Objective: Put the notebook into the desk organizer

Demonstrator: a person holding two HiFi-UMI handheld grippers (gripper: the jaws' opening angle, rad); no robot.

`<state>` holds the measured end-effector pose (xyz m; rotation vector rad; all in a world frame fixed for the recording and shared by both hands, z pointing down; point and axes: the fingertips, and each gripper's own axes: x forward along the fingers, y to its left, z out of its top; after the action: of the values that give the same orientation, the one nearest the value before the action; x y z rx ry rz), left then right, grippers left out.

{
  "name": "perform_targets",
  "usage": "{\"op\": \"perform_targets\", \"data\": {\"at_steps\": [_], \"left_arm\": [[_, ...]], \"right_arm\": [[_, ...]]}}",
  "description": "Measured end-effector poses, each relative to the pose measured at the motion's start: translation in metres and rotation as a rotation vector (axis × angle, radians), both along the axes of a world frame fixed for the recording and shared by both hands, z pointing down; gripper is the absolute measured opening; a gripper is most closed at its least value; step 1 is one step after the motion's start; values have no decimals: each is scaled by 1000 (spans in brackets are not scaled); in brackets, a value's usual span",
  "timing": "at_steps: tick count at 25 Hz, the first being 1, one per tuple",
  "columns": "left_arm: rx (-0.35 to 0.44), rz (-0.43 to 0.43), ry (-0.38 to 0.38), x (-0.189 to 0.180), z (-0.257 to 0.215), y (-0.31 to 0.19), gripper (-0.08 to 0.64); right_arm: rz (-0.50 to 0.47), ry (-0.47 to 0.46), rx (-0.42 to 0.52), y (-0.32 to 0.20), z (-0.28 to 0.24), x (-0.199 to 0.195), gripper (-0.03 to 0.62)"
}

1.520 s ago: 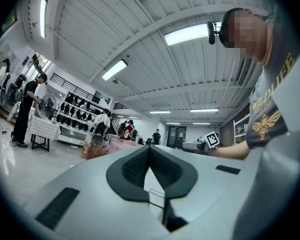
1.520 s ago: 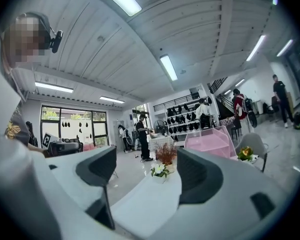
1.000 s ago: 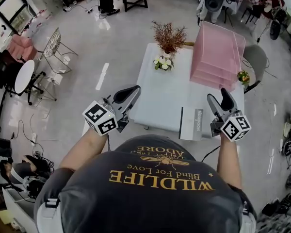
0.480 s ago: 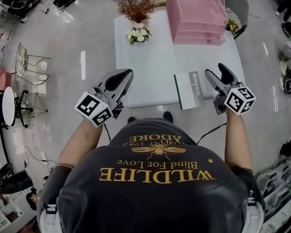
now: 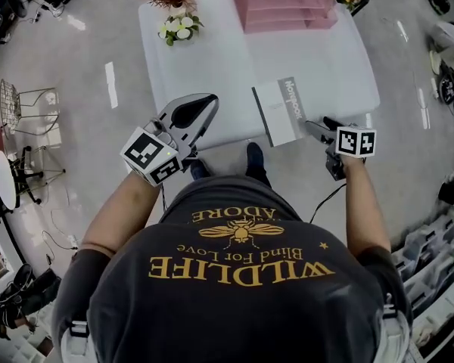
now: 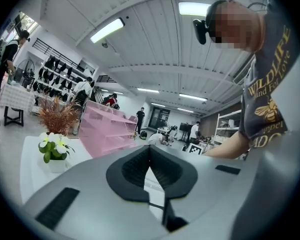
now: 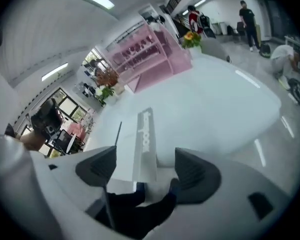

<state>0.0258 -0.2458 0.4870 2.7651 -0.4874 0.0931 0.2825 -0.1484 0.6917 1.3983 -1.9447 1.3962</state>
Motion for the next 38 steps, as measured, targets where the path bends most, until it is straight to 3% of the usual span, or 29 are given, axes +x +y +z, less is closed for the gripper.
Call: {"op": "perform_targets", "data": {"at_steps": [3,6,13,19,23,29,38], "left_arm": [[-15,18,-14,8,8,4,0],[-33,16,-25,9,14,5,0],[-57,0,-31,4,21,4,0],[-59,3,-22,1,21,3,0],[-59,-2,-9,-1,16,2,0],[-26,-6,20,-6,-1,-2,0],[48,-55,60,-18,-47,-29,0]], "right_arm": [[-3,-67,-124,12,33,-11,365],[37,-132,-188,11,53,-17,364],[27,-112,-317,14,74,-24,327],[43,-157,-340,16,66,-34,160],[47,-216,-301,15,41,-39,11],[21,-291,-150,2,-18,-49,8],[-47,-291,151,-70,-154,-36,8]]}}
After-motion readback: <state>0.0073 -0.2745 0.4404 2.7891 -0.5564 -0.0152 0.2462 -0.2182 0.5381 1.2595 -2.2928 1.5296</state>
